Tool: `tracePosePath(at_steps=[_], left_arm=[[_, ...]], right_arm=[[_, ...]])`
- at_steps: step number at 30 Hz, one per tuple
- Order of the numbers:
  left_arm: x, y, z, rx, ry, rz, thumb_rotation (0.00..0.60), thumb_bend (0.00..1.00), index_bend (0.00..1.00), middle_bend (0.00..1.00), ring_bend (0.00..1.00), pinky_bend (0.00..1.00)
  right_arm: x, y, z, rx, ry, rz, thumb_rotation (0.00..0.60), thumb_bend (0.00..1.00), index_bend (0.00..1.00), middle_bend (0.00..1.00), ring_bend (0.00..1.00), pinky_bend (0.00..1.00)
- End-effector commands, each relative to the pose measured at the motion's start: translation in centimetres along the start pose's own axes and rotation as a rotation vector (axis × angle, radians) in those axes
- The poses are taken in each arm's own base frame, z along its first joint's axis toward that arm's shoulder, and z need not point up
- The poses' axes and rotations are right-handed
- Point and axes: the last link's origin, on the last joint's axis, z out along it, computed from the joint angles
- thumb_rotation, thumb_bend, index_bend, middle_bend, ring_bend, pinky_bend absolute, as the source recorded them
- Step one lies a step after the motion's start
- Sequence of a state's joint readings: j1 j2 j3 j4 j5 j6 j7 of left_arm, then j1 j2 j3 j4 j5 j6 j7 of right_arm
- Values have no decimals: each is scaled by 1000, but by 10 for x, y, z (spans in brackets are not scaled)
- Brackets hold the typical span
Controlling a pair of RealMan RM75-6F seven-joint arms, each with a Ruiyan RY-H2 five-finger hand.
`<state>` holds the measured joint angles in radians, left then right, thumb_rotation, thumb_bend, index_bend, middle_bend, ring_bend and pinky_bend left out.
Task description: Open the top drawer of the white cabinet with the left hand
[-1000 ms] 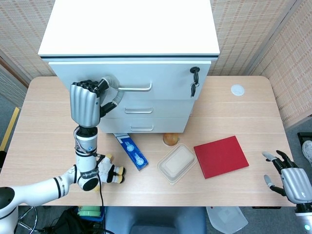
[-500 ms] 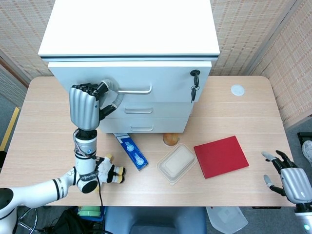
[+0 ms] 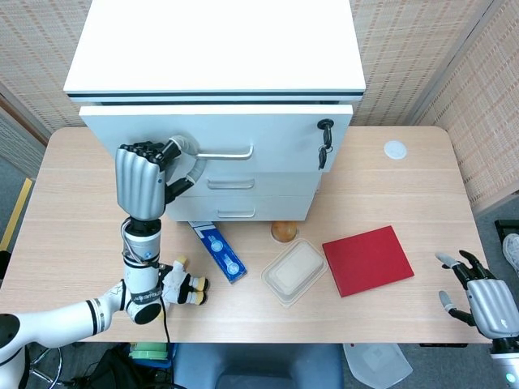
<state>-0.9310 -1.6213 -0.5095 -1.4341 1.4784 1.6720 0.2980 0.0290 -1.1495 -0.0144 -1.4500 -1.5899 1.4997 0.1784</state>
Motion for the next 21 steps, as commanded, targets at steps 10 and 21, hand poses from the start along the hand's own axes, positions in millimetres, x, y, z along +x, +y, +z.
tracePosePath(at_steps=[10,21], left_arm=[[5,1,-6,-5,1,-11,600,309,617,1000,1000,1000],[11,2,-10,-12,3,-21,600,309,617,1000,1000,1000]], right_arm=[[-1,-1,-1,0,-4,0,600,334,188,317,237,320],[-1,-1,0,1,-7,-1,600,334,188,317,237,320]])
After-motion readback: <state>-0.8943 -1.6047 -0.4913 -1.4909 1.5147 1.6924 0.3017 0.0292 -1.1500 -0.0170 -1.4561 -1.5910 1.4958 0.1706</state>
